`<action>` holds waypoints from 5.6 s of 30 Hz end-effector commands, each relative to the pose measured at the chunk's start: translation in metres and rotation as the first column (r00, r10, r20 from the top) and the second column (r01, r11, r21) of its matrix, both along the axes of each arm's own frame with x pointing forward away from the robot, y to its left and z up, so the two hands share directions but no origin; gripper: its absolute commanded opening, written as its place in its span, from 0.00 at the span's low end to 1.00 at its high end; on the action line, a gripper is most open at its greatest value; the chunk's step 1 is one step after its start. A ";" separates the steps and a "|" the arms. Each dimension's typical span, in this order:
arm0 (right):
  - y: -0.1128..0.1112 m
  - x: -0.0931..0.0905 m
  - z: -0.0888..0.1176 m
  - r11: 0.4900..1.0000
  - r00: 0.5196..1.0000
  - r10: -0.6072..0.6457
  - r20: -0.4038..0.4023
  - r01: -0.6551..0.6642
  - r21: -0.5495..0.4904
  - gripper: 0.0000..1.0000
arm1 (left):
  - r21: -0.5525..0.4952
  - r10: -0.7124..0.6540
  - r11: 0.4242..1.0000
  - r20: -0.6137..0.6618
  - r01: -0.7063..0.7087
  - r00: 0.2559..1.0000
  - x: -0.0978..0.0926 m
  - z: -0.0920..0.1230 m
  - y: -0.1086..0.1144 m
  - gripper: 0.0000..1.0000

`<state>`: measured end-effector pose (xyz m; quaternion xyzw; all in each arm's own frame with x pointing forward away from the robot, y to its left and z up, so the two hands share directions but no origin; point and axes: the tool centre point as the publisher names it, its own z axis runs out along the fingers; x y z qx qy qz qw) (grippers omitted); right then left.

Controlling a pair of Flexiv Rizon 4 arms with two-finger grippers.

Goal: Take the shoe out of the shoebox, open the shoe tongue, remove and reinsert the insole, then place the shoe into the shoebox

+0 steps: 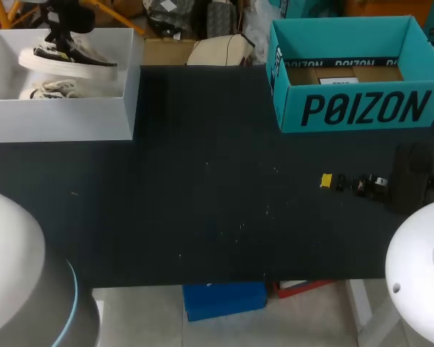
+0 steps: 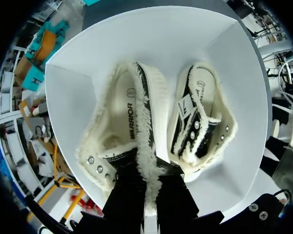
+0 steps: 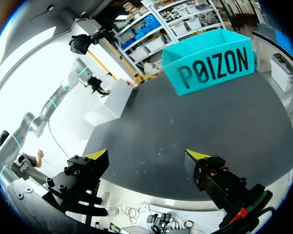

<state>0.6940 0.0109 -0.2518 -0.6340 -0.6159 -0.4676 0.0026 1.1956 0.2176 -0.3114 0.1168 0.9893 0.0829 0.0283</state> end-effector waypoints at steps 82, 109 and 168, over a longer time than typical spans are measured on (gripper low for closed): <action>-0.002 0.001 0.001 1.000 1.000 0.007 -0.011 -0.007 0.003 1.00 | -0.037 -0.111 0.991 0.281 0.126 0.953 -0.006 0.001 -0.001 0.38; -0.002 0.001 0.001 1.000 1.000 0.007 -0.011 -0.007 0.003 1.00 | -0.024 0.024 0.999 0.034 -0.023 0.999 0.006 -0.002 0.006 0.58; -0.002 0.001 0.001 1.000 1.000 0.007 -0.011 -0.007 0.003 1.00 | 0.041 -0.026 0.999 0.067 0.023 0.997 -0.007 0.004 0.041 0.81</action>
